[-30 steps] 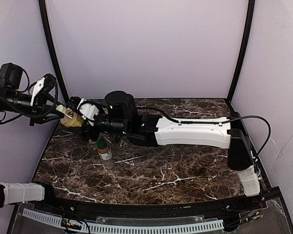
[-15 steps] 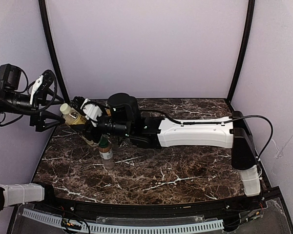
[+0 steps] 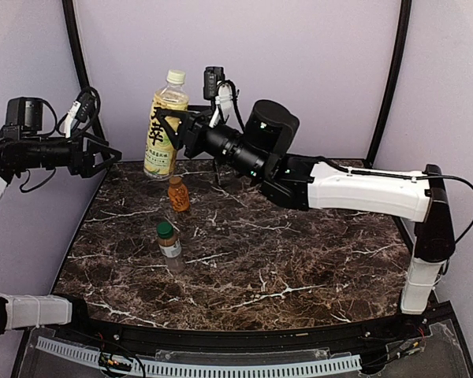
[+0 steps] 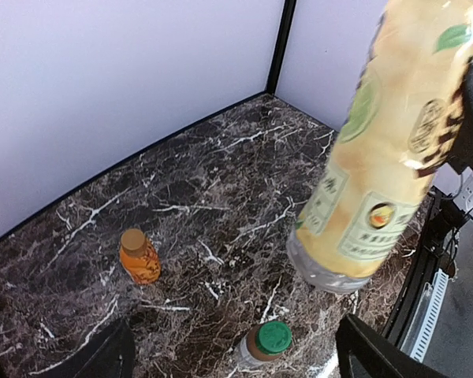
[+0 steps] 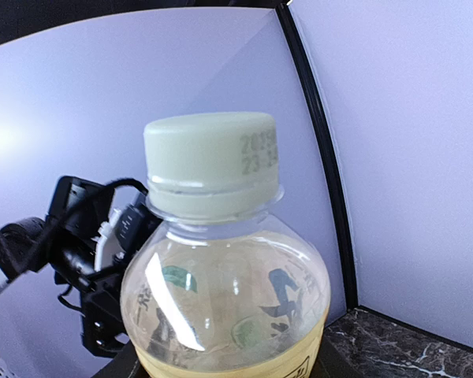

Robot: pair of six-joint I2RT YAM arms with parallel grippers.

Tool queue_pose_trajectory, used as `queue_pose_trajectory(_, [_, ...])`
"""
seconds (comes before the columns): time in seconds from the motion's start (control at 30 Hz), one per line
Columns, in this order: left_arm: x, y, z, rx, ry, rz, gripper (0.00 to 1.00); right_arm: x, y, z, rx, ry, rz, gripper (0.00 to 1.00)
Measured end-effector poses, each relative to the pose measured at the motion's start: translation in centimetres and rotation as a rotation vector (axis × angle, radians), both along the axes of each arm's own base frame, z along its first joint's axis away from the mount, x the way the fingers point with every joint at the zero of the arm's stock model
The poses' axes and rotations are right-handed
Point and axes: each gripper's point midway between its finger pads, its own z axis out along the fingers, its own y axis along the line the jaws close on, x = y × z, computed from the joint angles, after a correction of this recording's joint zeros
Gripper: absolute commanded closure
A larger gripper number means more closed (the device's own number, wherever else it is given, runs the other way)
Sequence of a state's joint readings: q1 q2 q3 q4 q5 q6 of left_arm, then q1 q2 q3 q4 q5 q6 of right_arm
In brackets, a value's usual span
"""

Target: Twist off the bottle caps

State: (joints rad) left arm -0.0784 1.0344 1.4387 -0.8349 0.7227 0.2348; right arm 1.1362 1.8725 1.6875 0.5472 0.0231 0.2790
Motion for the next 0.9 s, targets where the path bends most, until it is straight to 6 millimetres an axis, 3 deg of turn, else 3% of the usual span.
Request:
queue_pose_trajectory(0.1, [1.1, -0.2, -1.5, 0.018, 0.041, 0.009, 0.10, 0.0, -0.5, 0.8, 0.076, 0.037, 0.000, 0.54])
queue_pose_trajectory(0.2, [0.8, -0.9, -0.8, 0.063, -0.041, -0.021, 0.09, 0.1, -0.6, 0.3, 0.108, 0.081, -0.003, 0.55])
queue_pose_trajectory(0.37, [-2.4, -3.8, 1.6, 0.158, -0.255, -0.120, 0.04, 0.5, -0.5, 0.0, 0.162, 0.123, -0.017, 0.56])
queue_pose_trajectory(0.5, [-4.1, -6.0, 1.5, 0.200, -0.331, -0.199, 0.01, 0.6, 0.0, -0.6, 0.184, 0.146, -0.024, 0.56])
queue_pose_trajectory(0.77, [-0.6, -7.5, -1.7, 0.289, -0.297, -0.157, 0.02, 0.1, 0.7, -1.3, 0.196, 0.169, -0.010, 0.56])
queue_pose_trajectory(0.9, [0.5, -8.5, -2.3, 0.302, -0.290, -0.159, 0.08, -0.1, 1.0, -1.6, 0.204, 0.178, -0.003, 0.56])
